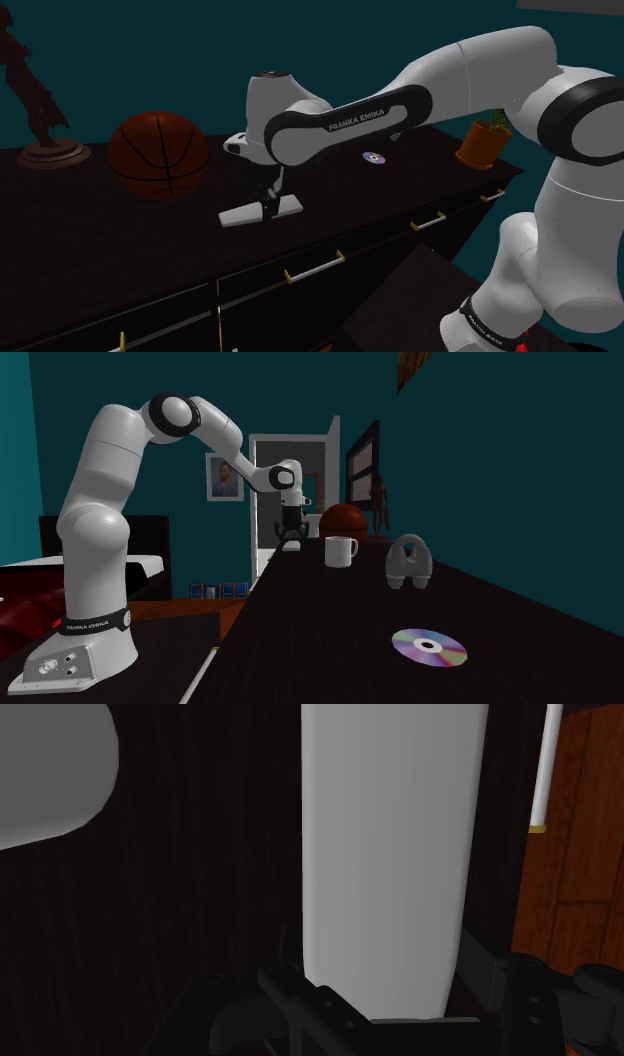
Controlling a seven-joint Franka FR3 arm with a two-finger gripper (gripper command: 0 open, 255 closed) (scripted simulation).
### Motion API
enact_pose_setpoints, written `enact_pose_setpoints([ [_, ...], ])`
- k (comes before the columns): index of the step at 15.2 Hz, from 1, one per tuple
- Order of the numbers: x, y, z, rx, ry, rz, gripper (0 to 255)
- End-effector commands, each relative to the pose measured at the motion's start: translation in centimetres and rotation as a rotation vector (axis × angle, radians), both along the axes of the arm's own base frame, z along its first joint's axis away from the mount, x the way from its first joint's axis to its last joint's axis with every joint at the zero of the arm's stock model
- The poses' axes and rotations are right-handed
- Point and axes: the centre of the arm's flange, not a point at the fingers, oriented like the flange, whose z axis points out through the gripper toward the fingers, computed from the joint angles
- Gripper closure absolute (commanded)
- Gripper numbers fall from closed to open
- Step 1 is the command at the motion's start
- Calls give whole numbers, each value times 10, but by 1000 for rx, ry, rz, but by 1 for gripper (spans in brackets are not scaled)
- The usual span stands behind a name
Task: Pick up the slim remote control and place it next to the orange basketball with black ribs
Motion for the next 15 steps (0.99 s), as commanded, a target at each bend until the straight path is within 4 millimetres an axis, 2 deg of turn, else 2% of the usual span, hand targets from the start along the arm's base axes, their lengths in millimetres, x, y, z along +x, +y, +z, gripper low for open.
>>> enact_pose_setpoints([
  [1,1,-1,-10,1,-1,0,255],
  [7,1,-1,-42,1,-1,0,255],
  [15,1,-1,-42,1,-1,0,255],
])
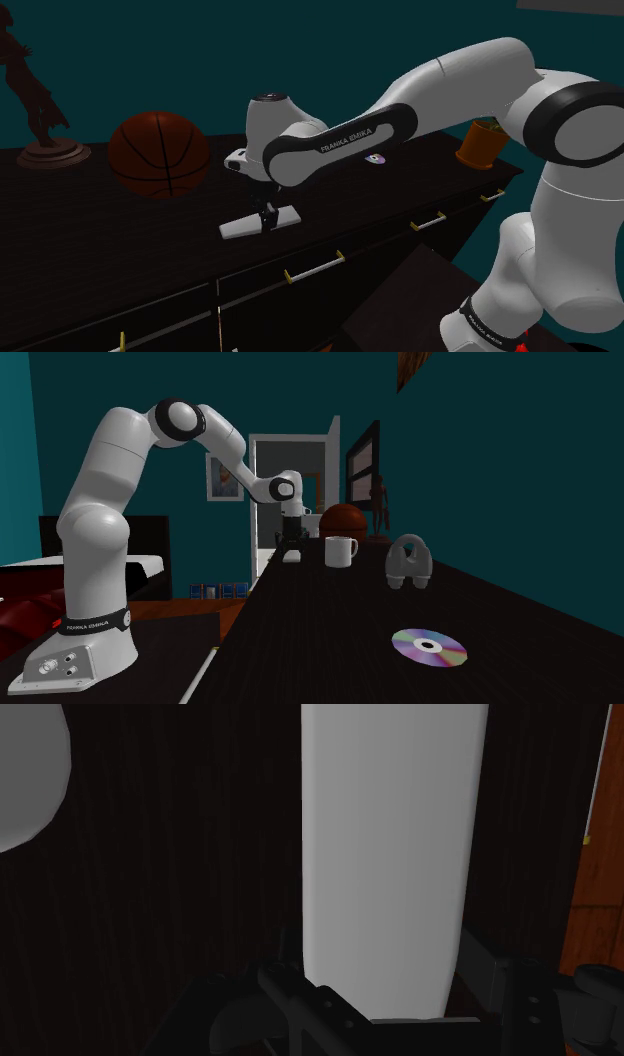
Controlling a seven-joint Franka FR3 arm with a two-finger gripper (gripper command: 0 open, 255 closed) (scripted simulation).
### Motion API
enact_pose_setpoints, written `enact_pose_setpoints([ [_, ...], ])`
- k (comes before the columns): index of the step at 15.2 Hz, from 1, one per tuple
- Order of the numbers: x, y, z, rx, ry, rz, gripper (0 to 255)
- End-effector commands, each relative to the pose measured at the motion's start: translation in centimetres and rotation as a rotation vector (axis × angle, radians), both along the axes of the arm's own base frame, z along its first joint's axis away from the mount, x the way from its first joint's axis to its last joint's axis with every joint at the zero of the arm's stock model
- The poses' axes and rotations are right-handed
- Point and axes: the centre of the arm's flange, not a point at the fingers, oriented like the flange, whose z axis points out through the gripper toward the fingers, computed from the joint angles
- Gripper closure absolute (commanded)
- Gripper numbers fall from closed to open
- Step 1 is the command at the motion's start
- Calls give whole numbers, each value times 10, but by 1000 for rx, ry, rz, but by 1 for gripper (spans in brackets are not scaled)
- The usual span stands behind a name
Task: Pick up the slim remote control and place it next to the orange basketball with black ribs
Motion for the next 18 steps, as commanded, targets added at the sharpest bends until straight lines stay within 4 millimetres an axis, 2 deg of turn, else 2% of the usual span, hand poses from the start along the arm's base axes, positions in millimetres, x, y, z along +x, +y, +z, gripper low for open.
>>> enact_pose_setpoints([
  [1,0,0,0,0,0,0,0],
  [6,0,0,0,0,0,0,0],
  [10,0,0,50,0,0,0,0],
  [18,0,0,50,0,0,0,0],
])
